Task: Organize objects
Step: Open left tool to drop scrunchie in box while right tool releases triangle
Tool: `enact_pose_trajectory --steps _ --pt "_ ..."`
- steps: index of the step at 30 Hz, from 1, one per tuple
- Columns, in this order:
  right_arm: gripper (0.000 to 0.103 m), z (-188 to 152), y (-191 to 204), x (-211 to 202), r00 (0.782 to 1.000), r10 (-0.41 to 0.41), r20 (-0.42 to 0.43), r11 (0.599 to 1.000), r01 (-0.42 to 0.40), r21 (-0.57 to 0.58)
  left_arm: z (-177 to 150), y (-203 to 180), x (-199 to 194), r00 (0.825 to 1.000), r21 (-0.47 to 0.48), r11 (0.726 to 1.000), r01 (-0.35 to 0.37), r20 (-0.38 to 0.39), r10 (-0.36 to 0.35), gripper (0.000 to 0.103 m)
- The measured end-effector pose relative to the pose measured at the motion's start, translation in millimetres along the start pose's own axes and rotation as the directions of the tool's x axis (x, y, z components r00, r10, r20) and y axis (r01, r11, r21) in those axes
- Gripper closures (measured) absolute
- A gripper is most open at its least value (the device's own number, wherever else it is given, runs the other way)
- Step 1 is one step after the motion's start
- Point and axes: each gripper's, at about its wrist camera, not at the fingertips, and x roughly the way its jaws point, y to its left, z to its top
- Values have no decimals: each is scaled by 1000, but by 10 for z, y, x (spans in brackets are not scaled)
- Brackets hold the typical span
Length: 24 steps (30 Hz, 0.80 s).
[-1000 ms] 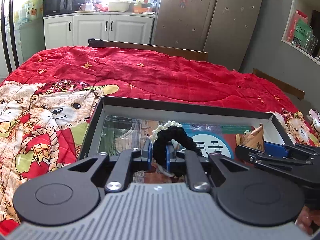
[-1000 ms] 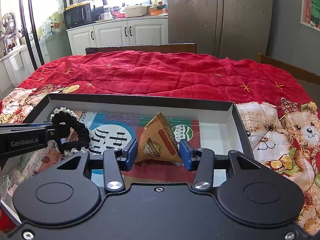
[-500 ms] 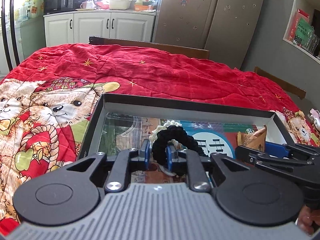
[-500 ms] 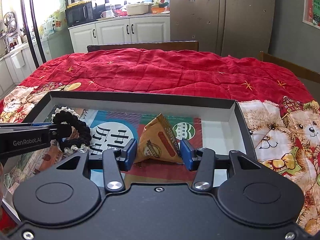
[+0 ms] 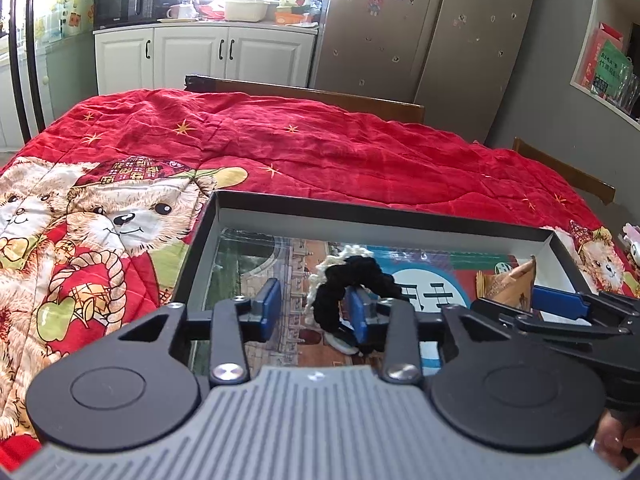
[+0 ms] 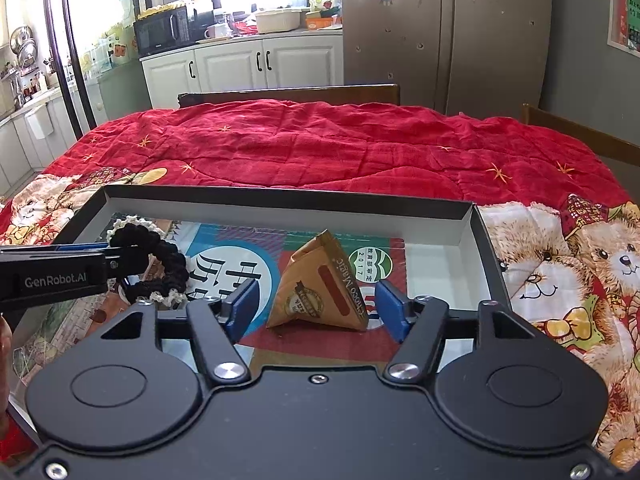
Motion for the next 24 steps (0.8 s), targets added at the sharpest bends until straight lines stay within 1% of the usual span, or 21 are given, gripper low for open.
enact_pose_trajectory --steps 7,10,15,24 --pt "40 2 15 -54 999 -14 31 1000 14 -5 25 11 -90 1000 -8 1000 11 23 -11 43" --pt "37 -4 21 -104 999 -14 50 1000 15 -5 41 11 -141 999 -11 1000 17 36 -17 40" --pt "33 7 38 -202 997 -9 82 1000 10 -6 47 -14 -206 999 -4 1000 23 46 -23 38" --pt "31 35 41 -402 991 1 131 1000 -2 8 51 -38 -379 996 4 1000 14 90 -14 27"
